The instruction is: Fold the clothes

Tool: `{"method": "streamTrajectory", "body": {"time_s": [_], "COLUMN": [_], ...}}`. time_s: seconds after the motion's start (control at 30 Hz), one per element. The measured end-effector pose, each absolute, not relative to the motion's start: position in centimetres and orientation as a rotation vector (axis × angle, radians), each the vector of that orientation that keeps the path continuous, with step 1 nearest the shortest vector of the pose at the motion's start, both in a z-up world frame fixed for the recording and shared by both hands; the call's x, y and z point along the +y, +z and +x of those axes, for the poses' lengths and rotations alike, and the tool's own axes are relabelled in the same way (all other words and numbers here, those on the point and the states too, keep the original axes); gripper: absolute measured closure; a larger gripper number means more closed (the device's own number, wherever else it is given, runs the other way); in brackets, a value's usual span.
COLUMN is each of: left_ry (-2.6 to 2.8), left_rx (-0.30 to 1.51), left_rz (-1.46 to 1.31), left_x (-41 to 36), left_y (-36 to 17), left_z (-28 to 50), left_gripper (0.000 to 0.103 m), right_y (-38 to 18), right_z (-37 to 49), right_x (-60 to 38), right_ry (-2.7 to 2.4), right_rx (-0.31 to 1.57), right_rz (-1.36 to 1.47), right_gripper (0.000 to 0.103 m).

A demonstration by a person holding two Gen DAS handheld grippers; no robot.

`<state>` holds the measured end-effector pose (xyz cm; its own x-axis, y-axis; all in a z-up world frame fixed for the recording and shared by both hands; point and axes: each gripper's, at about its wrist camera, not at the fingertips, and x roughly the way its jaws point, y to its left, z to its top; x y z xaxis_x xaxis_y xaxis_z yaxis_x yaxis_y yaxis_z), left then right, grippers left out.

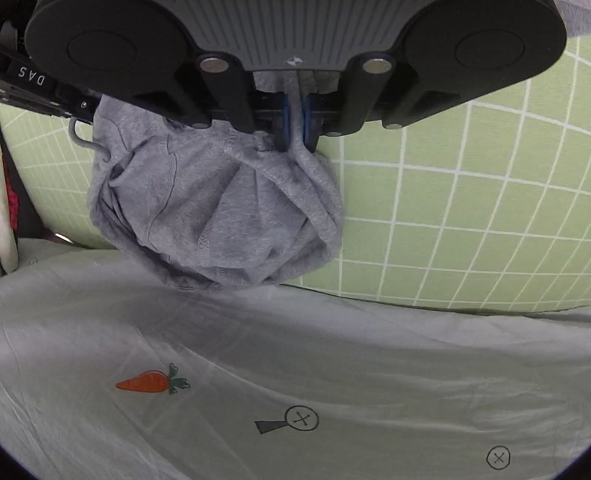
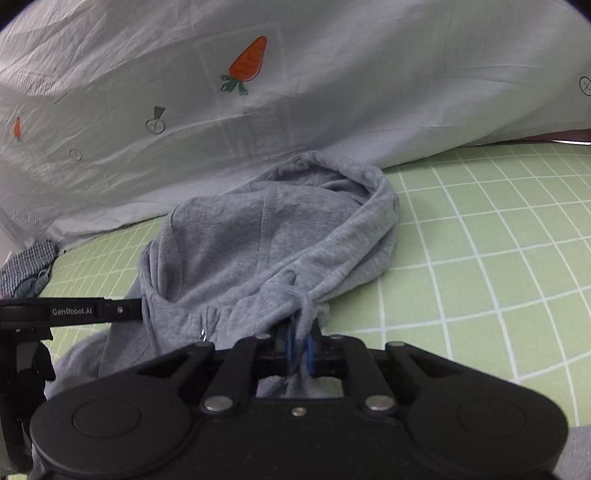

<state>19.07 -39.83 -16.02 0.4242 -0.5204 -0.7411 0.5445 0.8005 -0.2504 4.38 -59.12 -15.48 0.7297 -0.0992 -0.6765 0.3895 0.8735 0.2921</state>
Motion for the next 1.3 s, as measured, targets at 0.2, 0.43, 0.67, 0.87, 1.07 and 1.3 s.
{"method": "streamTrajectory", "body": {"time_s": [0.2,0.43,0.67,0.87,1.07,1.3], "left_ry": [-0.616,-0.604,-0.534,-0.533,-0.542,-0.551], "left_rx": [0.879,0.814,0.854,0.966,1.080,1.127], "left_rz": [-0.027,-0.033,0.026,0.012,-0.014,0.008], "left_x": [-42.2,-40.9,-30.4,-25.4,-20.9,-20.9], "left_y": [-16.5,-15.2,-13.7,-14.7,-15.7,-15.8], "left_z": [24.0,23.3,13.1,5.2,-2.7,-8.4], "left_gripper": [0.097,0.061,0.041,0.039,0.040,0.085], "right_y": [-16.0,-14.1,-12.5,-15.4,-16.0,-15.7], "right_z": [9.2,11.4,-2.6,-15.8,-23.5,-27.0], "right_x": [-62.7,-64.1,-62.2,-59.8,-55.8,-52.0], "right_ry": [-0.319,-0.310,-0.312,-0.355,-0.311,-0.280], "right_rx": [0.686,0.693,0.714,0.828,0.854,0.947], "right_rz": [0.400,0.332,0.410,0.615,0.697,0.733], "right_gripper": [0.096,0.060,0.035,0.035,0.033,0.075]}}
